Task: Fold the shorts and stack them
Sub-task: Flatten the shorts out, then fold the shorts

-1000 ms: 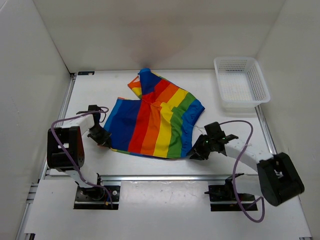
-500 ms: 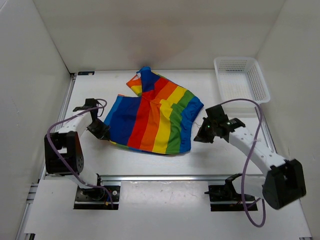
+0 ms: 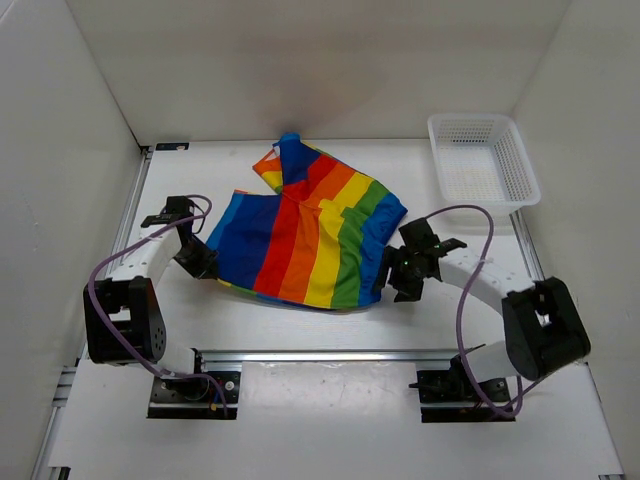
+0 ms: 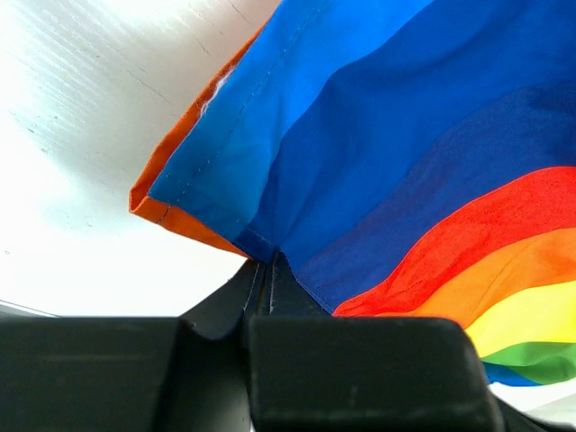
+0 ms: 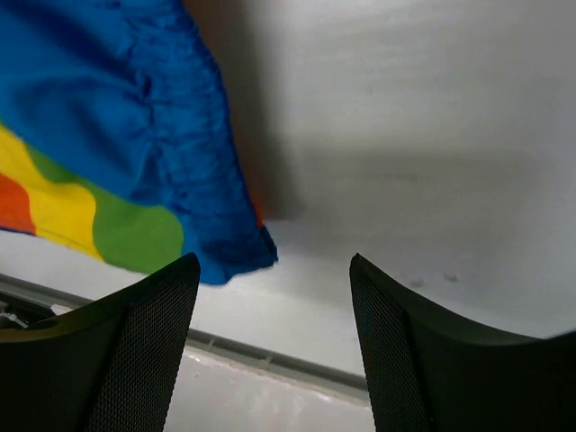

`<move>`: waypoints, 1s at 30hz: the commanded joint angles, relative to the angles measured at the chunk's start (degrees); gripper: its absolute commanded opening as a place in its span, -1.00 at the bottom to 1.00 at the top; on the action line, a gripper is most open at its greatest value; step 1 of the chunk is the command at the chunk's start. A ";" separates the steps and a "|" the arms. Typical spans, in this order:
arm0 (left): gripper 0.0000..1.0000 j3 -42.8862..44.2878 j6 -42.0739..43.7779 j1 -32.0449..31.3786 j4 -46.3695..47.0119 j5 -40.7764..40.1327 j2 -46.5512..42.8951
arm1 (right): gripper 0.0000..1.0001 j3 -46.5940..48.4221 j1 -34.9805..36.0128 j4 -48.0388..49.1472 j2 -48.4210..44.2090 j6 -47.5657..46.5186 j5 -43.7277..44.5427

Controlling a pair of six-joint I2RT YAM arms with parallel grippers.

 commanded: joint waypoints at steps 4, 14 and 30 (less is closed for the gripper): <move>-0.79 0.61 0.92 0.20 -0.33 -1.03 -0.67 | -0.21 2.27 1.16 8.16 5.40 -3.44 -3.55; -0.79 0.61 0.92 0.20 -0.33 -1.65 -0.05 | -1.00 1.11 1.16 5.10 -6.02 -3.70 3.92; -0.79 3.25 0.92 0.20 -0.85 -2.18 2.15 | -1.00 27.11 1.16 0.26 18.99 -8.28 7.26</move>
